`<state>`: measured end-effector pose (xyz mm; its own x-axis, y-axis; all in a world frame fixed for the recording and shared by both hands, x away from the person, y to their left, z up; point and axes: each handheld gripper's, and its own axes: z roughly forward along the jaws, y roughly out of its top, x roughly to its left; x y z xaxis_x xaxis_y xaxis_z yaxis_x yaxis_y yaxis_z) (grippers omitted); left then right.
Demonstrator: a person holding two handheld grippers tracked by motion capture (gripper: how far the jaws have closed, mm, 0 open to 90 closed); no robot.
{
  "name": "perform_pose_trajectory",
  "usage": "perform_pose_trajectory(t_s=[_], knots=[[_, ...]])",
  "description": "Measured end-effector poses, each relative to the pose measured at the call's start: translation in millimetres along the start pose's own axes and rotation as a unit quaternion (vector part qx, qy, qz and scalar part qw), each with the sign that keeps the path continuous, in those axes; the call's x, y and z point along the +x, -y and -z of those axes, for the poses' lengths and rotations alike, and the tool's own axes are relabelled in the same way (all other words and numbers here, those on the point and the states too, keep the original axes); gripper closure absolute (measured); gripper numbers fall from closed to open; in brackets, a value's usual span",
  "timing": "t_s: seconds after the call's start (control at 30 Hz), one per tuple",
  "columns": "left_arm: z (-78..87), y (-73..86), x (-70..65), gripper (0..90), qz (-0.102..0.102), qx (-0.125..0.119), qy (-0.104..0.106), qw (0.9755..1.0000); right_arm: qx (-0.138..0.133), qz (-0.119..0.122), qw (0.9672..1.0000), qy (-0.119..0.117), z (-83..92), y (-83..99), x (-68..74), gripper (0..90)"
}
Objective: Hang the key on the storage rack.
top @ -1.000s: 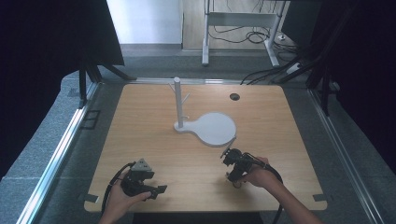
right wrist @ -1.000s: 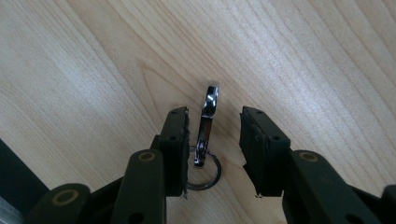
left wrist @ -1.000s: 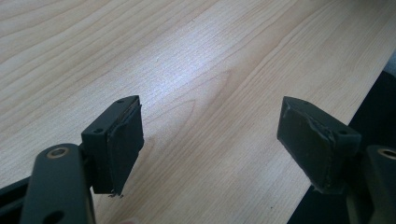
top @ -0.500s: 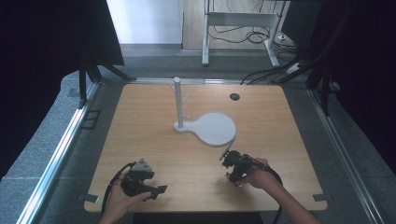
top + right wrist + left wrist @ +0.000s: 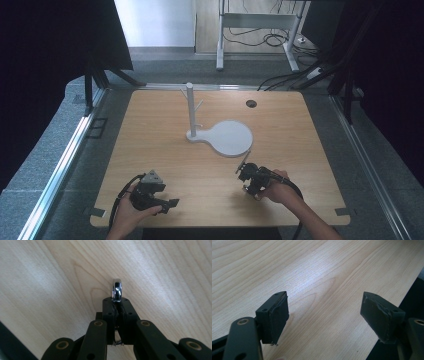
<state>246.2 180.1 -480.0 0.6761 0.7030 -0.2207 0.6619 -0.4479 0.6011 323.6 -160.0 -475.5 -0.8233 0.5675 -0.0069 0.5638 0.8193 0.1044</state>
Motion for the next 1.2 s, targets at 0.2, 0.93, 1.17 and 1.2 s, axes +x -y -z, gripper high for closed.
perform_pose_trajectory(t_s=[0.2,0.93,1.17,1.2], knots=[[-0.2,0.1,0.2,23.1,0.0,0.0,0.0,1.0,-0.007,-0.001,1.0,0.006,2.6,0.1,-2.0,84.6],[-1.7,-0.2,-0.5,23.2,0.0,0.002,0.0,1.0,-0.06,-0.021,0.9979,0.014,38.6,0.0,-23.0,84.6],[-1.7,-0.1,-0.1,23.2,0.001,0.002,0.0,1.0,-0.071,-0.026,0.9969,0.019,49.7,-8.0,-31.9,84.6],[-1.7,-0.1,-0.1,23.2,0.001,0.002,0.0,1.0,-0.072,-0.03,0.9968,0.018,50.9,-9.6,-32.9,84.6]])
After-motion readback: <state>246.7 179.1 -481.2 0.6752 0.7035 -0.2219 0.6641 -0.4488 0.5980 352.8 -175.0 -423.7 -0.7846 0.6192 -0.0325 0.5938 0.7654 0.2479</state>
